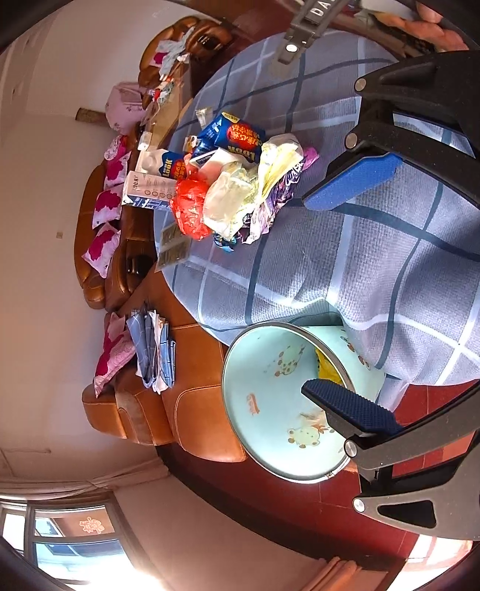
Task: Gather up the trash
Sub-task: 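Reach the right tool to the pale yellow wrapper and grasp it, then grasp the purple snack wrapper with the left tool, then carry the purple wrapper and pale yellow wrapper toward the blue bin with both tools, then open both tools over the blue bin to drop the two wrappers, then grasp the red plastic bag with the left tool while the right tool grasps the blue milk carton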
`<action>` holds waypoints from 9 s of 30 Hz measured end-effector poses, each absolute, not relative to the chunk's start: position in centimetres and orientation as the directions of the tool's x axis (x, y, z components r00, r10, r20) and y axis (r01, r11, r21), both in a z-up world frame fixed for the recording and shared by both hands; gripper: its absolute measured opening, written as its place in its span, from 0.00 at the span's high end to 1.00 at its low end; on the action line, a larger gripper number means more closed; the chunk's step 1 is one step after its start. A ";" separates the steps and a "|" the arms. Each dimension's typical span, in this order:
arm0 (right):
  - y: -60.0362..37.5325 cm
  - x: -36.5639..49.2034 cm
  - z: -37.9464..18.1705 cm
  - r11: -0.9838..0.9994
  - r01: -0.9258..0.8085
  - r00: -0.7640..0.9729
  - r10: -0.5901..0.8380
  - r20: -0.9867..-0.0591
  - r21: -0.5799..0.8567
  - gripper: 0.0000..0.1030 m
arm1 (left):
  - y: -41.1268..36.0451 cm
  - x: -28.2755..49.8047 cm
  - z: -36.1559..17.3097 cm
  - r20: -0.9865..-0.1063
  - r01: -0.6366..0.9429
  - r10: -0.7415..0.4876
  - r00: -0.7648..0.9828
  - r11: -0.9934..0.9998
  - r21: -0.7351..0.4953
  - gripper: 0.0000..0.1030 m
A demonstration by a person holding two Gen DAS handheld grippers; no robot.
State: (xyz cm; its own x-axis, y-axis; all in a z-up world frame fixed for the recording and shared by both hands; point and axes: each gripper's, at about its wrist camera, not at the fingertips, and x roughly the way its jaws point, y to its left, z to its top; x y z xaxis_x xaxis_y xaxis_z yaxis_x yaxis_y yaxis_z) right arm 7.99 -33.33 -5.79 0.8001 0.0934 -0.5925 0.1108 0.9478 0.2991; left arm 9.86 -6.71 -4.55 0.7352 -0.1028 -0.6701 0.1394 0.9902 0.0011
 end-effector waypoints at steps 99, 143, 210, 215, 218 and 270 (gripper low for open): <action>-21.4 7.5 -3.2 0.941 -0.065 0.837 0.233 -0.496 0.332 0.82 | 1.2 10.3 -3.8 -0.629 0.071 -0.121 0.768 0.992 -0.104 0.83; -9.3 20.0 -7.9 0.924 -0.103 0.687 0.333 -0.645 0.368 0.81 | 9.7 17.6 -8.0 -0.718 -0.081 -0.042 0.695 0.987 -0.137 0.83; -28.4 8.4 -7.6 0.882 0.200 0.799 0.105 -0.592 0.427 0.46 | -2.0 12.1 -7.6 -0.742 0.027 -0.047 0.669 0.999 -0.040 0.13; -31.6 7.5 -8.7 0.873 0.266 0.790 0.045 -0.611 0.409 0.45 | -4.6 11.5 -8.4 -0.758 0.097 -0.091 0.646 0.995 -0.037 0.13; -33.1 7.4 -9.0 0.874 0.291 0.784 0.016 -0.621 0.390 0.44 | -5.9 11.4 -8.9 -0.763 0.126 -0.103 0.638 0.992 -0.029 0.13; -39.2 13.6 -7.3 0.921 0.251 0.794 -0.020 -0.608 0.297 0.19 | -17.0 24.7 -6.0 -0.654 0.312 -0.217 0.725 0.949 0.031 0.12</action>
